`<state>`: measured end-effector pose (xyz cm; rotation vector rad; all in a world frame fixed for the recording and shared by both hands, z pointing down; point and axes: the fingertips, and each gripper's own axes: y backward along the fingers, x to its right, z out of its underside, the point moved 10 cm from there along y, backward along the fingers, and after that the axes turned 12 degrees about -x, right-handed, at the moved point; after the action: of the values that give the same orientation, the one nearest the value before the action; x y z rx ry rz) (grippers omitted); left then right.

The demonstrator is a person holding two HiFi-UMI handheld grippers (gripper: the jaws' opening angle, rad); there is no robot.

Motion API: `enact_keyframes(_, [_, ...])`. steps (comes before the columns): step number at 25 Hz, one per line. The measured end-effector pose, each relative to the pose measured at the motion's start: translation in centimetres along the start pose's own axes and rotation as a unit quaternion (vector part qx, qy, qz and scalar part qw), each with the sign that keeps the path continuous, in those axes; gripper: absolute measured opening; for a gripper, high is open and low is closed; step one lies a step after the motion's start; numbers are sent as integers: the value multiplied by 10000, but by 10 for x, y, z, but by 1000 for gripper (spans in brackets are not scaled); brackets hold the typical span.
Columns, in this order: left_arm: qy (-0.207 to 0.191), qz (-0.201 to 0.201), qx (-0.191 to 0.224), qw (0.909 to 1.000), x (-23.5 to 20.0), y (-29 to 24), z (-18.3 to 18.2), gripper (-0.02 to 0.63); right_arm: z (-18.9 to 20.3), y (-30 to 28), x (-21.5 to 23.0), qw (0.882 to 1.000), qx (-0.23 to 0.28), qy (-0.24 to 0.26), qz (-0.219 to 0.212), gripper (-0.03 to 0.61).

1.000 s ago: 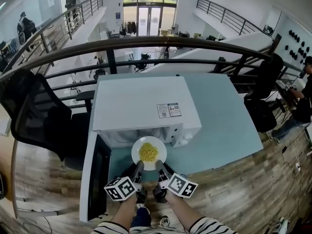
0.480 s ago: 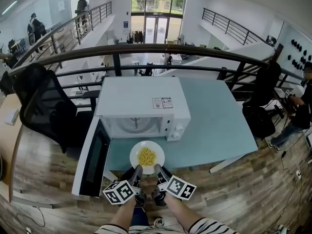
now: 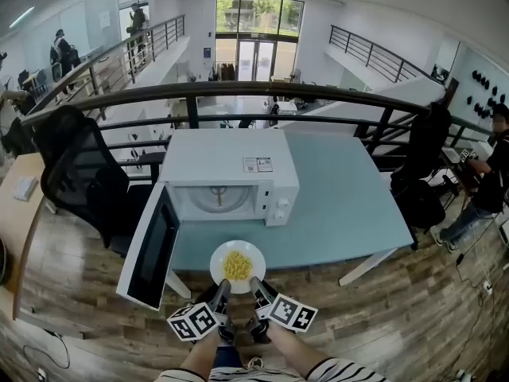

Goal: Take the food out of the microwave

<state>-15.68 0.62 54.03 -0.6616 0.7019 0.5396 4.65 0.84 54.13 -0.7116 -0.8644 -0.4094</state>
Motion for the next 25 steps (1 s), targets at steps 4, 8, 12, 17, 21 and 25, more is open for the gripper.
enact_keyframes(4, [-73, 3, -48, 10000, 6, 14, 15, 95, 15, 16, 0, 10000, -19, -10, -11, 78])
enact_keyframes(8, [-114, 12, -52, 9999, 10, 25, 27, 95, 25, 27, 2, 10000, -49, 6, -56, 78])
enact_keyframes(12, [-134, 41, -87, 9999, 12, 31, 39, 95, 33, 36, 5, 9999, -88, 25, -56, 77])
enact_keyframes(17, [-188, 38, -146, 9997, 20, 42, 52, 95, 44, 52, 7, 9999, -121, -1, -84, 78])
enact_keyframes(21, [-187, 30, -185, 9996, 20, 46, 63, 95, 52, 58, 12, 9998, -172, -28, -87, 78])
enact_keyframes(25, [-118, -2, -202, 9997, 19, 50, 72, 95, 59, 62, 16, 9997, -221, -44, -62, 78])
